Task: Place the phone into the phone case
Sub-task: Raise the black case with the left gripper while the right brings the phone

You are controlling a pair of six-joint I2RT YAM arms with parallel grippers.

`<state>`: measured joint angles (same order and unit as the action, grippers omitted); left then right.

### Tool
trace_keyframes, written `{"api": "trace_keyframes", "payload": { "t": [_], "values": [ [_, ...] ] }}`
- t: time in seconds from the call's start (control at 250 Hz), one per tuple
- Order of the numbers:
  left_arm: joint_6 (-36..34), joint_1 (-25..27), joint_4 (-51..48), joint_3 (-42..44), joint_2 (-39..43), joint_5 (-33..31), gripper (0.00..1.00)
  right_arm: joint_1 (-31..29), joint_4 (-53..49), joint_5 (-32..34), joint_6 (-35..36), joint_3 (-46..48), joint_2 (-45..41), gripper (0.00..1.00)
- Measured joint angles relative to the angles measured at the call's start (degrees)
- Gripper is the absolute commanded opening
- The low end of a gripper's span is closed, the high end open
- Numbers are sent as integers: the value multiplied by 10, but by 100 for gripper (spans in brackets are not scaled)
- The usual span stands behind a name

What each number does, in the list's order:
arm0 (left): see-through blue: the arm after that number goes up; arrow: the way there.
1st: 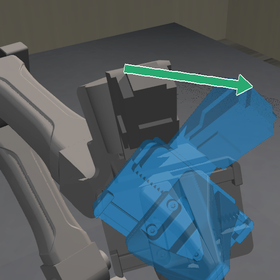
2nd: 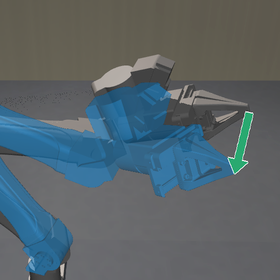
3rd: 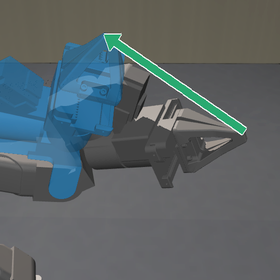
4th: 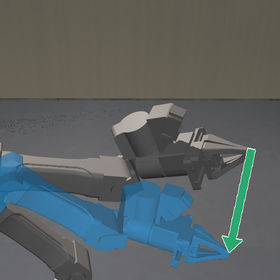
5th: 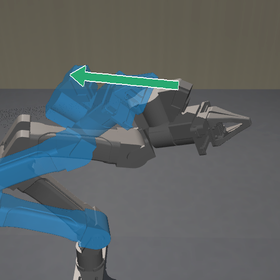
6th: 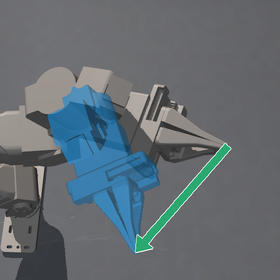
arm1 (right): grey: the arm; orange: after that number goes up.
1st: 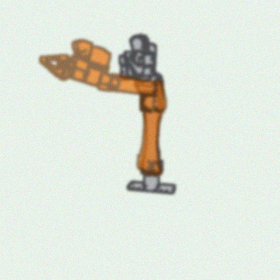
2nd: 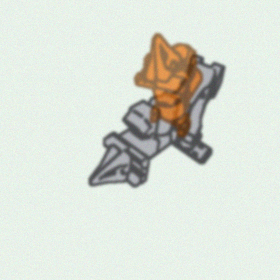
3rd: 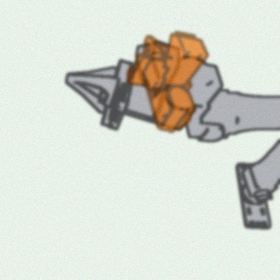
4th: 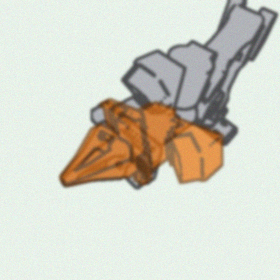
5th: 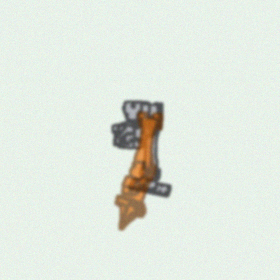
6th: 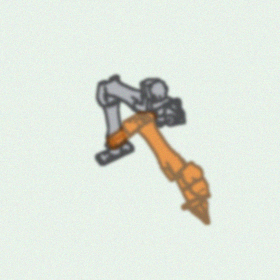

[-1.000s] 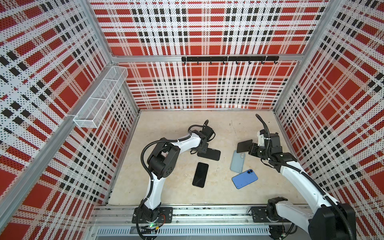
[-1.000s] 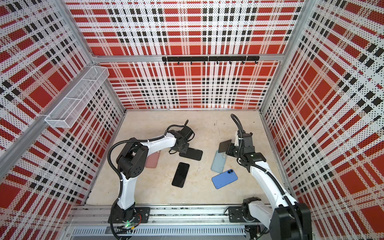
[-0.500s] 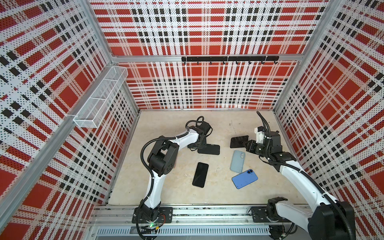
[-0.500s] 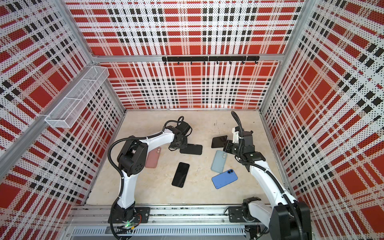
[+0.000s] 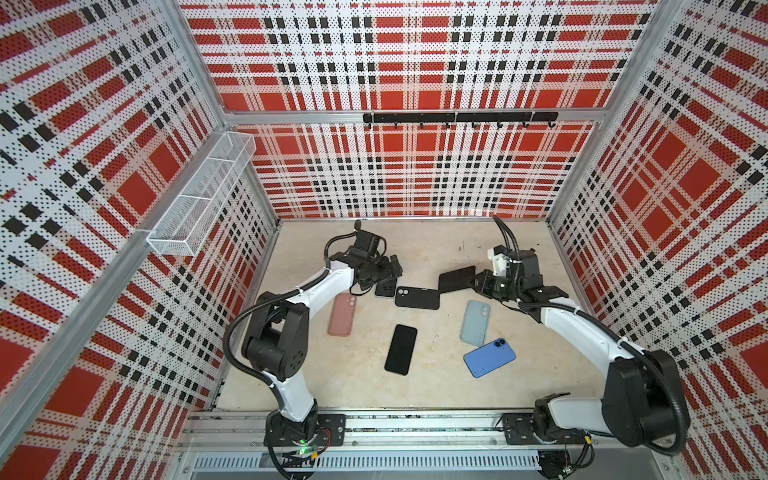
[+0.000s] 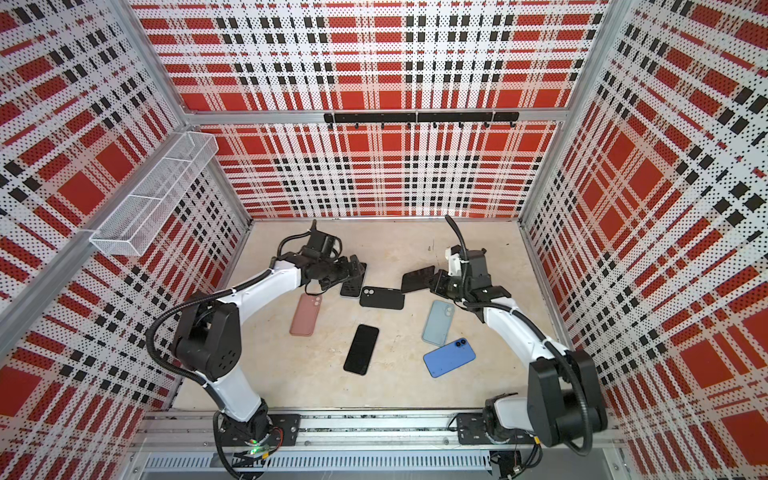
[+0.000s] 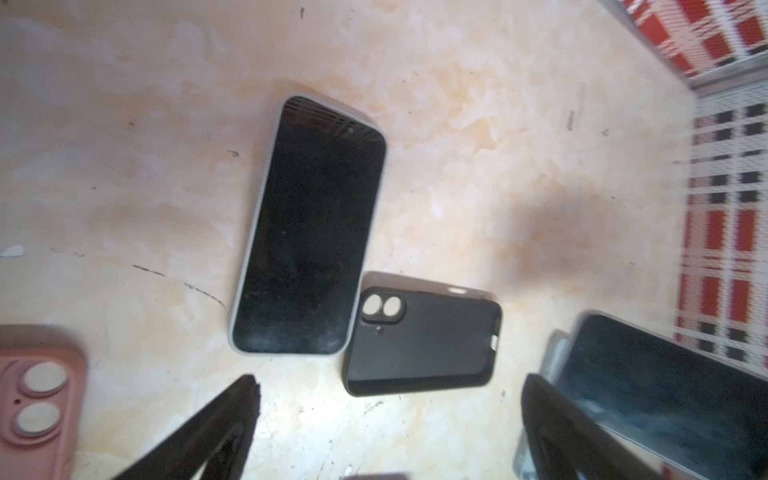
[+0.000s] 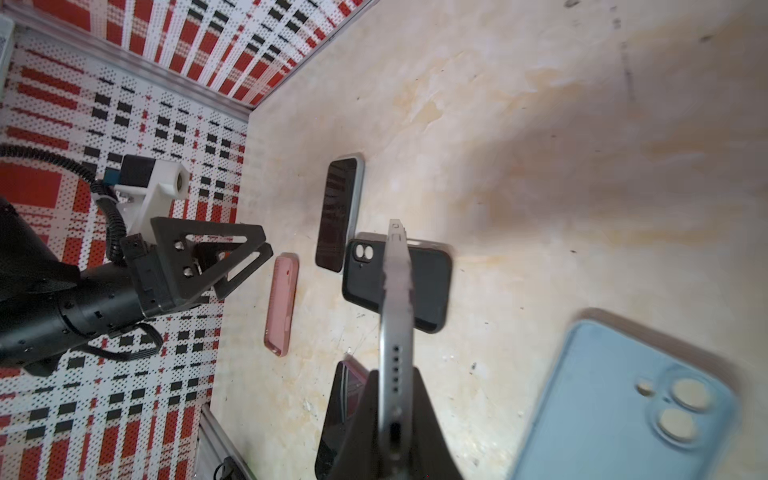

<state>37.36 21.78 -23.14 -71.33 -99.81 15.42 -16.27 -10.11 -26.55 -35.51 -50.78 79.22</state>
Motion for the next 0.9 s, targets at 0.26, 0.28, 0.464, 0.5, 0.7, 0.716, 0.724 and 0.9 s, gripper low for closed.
{"api": "trace_keyframes", "payload": {
  "t": [0.26,0.28,0.464,0.5,0.7,0.716,0.724,0.9],
  "values": [
    [45,-4,110,114,-13,114,96,-53,47,-3,-51,-22,93,0],
    [47,-4,114,116,-16,117,95,-53,48,-3,-54,-22,98,0],
    [60,-4,165,116,-47,146,94,-61,75,-4,-84,-22,142,0],
    [62,-4,172,116,-53,148,93,-62,80,-5,-89,-22,148,0],
    [75,-3,197,110,-85,159,92,-66,108,-8,-104,-22,168,0],
    [76,-3,198,108,-86,160,92,-66,109,-9,-105,-22,169,0],
    [76,-3,199,108,-87,161,92,-65,111,-9,-106,-22,170,0],
    [80,6,212,93,-102,161,91,-65,131,-19,-107,-22,184,0]
  ]
}}
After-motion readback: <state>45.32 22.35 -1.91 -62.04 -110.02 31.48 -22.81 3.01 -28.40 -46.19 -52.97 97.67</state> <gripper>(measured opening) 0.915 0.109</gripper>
